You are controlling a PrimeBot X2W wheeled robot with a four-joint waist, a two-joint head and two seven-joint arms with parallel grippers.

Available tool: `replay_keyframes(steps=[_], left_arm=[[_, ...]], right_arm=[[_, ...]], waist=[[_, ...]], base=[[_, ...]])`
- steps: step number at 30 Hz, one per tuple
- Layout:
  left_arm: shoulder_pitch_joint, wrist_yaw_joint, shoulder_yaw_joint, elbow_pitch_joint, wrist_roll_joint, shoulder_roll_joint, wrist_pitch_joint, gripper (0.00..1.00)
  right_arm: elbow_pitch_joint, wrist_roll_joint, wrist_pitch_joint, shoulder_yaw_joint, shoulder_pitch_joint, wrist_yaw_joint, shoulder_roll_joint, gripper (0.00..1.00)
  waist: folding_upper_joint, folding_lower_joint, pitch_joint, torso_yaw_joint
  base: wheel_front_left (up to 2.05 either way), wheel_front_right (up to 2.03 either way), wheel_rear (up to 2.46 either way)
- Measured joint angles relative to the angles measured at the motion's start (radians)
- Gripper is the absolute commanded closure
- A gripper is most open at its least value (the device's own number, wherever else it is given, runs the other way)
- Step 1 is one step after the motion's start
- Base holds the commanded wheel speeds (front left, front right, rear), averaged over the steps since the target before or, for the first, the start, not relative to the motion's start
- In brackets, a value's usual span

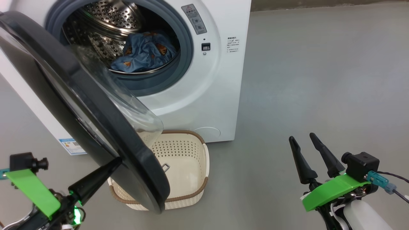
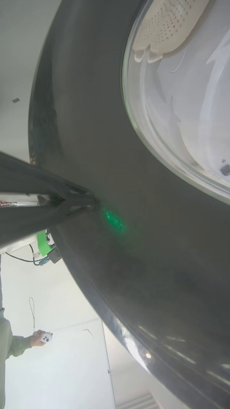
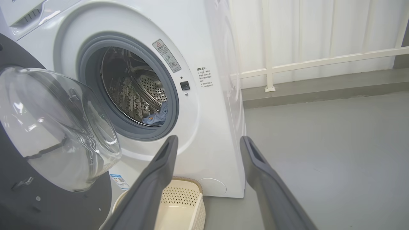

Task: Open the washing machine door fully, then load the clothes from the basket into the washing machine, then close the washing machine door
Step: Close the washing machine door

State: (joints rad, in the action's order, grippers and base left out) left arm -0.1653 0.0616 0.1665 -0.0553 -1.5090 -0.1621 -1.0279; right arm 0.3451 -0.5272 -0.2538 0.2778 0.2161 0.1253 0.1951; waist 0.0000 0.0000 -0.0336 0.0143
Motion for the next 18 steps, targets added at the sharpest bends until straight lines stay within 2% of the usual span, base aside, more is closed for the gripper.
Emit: replay_keyframes(steps=[14,16,18], left_arm=[[-0.020,-0.023,-0.004,0.020,0.015,0.022,0.031,1.00],[-0.020,-0.028,-0.002,0.021,0.016,0.022,0.035,0.87],[-0.020,-0.034,0.000,0.024,0.017,0.022,0.035,0.69]], right_arm=[[0.000,0.003,0.000,0.000,0.000,0.000,0.000,0.00],[0.002,0.003,0.000,0.000,0.000,0.000,0.001,0.00],[0.003,0.003,0.000,0.000,0.000,0.000,0.001,0.00]], waist=[[0.0000,0.0000,0.002,0.008],[0.0000,0.0000,0.005,0.012],[0.0000,0.0000,0.010,0.018]], base=[[0.00,0.00,0.00],[0.00,0.00,0.00],[0.00,0.00,0.00]])
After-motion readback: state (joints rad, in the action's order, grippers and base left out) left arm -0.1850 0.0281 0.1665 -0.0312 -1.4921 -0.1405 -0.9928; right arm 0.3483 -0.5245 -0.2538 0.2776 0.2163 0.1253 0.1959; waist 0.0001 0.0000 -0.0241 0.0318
